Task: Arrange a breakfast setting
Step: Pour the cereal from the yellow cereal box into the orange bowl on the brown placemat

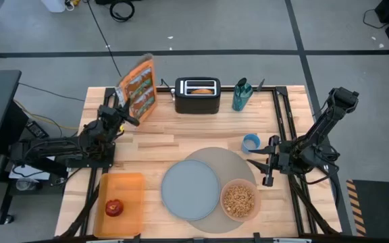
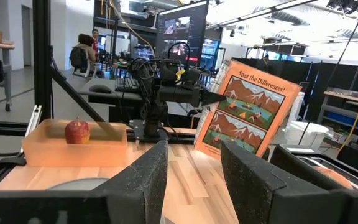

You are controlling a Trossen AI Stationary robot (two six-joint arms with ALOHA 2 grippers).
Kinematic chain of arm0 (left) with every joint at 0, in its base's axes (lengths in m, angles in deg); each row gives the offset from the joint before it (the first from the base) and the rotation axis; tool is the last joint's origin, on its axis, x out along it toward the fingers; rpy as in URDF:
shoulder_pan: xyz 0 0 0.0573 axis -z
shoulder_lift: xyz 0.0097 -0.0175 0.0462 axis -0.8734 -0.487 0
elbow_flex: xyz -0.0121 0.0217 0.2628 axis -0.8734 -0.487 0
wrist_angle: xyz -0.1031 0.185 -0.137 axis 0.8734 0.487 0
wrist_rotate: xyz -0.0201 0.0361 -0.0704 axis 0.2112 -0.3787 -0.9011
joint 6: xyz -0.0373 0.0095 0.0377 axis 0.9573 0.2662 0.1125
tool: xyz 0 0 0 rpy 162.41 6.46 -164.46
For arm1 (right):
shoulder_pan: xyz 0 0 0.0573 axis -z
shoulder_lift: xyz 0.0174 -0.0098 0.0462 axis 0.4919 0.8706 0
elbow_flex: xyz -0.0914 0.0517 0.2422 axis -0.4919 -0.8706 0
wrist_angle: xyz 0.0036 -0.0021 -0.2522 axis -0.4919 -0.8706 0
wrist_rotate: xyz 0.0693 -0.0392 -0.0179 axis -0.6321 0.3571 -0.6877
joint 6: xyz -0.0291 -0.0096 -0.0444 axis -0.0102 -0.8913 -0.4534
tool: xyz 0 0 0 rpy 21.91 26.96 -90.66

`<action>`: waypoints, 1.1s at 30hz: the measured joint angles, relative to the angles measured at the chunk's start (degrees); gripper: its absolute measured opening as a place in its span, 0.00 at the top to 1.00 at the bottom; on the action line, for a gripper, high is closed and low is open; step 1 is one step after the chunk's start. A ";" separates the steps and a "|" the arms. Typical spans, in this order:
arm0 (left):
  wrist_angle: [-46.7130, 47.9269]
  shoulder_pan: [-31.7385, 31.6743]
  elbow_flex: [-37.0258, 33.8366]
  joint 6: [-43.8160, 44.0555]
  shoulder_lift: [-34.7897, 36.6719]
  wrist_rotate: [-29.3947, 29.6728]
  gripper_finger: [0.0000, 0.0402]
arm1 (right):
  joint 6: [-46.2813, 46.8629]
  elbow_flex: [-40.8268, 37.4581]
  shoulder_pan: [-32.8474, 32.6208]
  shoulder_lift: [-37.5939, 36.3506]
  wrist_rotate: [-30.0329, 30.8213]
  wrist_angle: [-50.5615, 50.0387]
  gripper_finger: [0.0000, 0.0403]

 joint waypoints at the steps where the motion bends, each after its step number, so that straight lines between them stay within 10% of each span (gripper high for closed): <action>1: -0.08 0.18 0.00 -0.62 0.00 0.56 0.98 | 0.19 0.00 0.00 0.00 0.02 -0.26 0.61; 16: -7.76 4.09 -0.04 -16.50 -0.02 19.95 0.98 | 1.49 0.00 0.00 0.00 0.11 -0.96 0.61; 33: 4.64 -9.46 -0.13 -2.07 -0.07 16.86 0.98 | 0.99 0.00 0.00 0.00 -0.08 -0.89 0.61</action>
